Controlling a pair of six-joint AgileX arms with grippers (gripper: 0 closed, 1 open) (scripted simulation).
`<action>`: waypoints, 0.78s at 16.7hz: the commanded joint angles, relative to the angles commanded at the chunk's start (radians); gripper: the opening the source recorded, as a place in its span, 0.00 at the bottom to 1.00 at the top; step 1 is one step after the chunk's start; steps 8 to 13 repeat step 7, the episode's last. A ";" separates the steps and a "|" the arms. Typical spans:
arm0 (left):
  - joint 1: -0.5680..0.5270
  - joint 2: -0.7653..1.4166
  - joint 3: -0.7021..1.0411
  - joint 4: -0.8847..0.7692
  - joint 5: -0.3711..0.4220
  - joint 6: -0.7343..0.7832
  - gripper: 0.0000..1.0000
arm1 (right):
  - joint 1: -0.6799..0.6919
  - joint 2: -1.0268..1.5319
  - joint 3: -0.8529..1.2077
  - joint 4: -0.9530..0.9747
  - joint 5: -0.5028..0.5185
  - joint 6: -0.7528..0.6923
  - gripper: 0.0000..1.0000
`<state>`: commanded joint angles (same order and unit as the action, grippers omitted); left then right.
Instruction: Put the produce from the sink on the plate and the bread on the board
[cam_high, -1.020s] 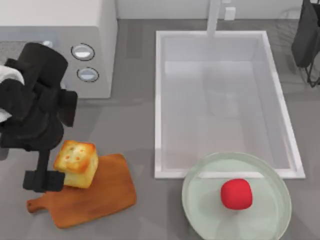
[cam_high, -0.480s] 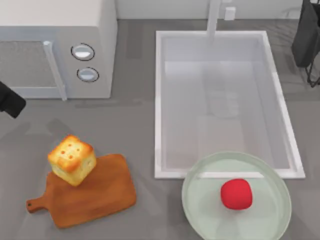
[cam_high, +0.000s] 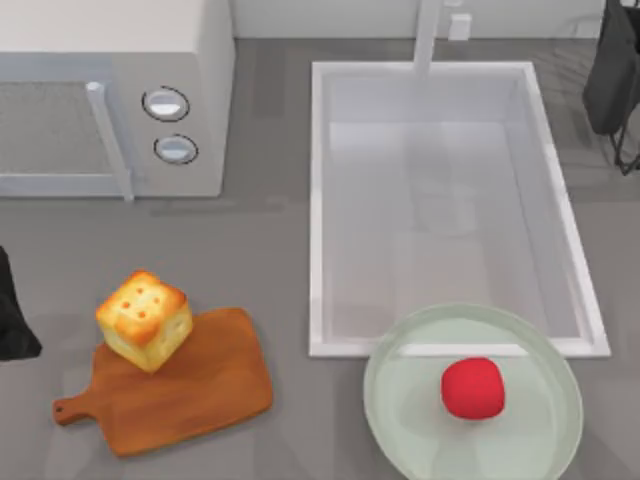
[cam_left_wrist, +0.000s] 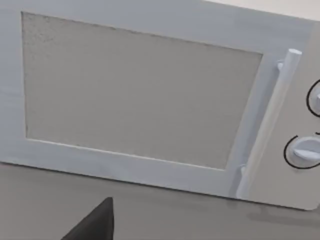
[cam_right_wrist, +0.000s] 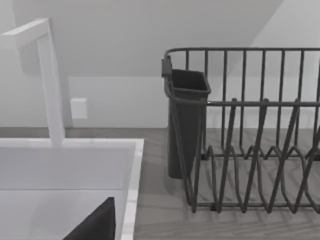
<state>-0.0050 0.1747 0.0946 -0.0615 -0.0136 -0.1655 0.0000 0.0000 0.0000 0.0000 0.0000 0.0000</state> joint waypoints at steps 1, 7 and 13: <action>0.003 -0.055 -0.030 0.018 0.004 0.053 1.00 | 0.000 0.000 0.000 0.000 0.000 0.000 1.00; 0.005 -0.175 -0.095 0.062 0.014 0.165 1.00 | 0.000 0.000 0.000 0.000 0.000 0.000 1.00; 0.005 -0.175 -0.095 0.062 0.014 0.165 1.00 | 0.000 0.000 0.000 0.000 0.000 0.000 1.00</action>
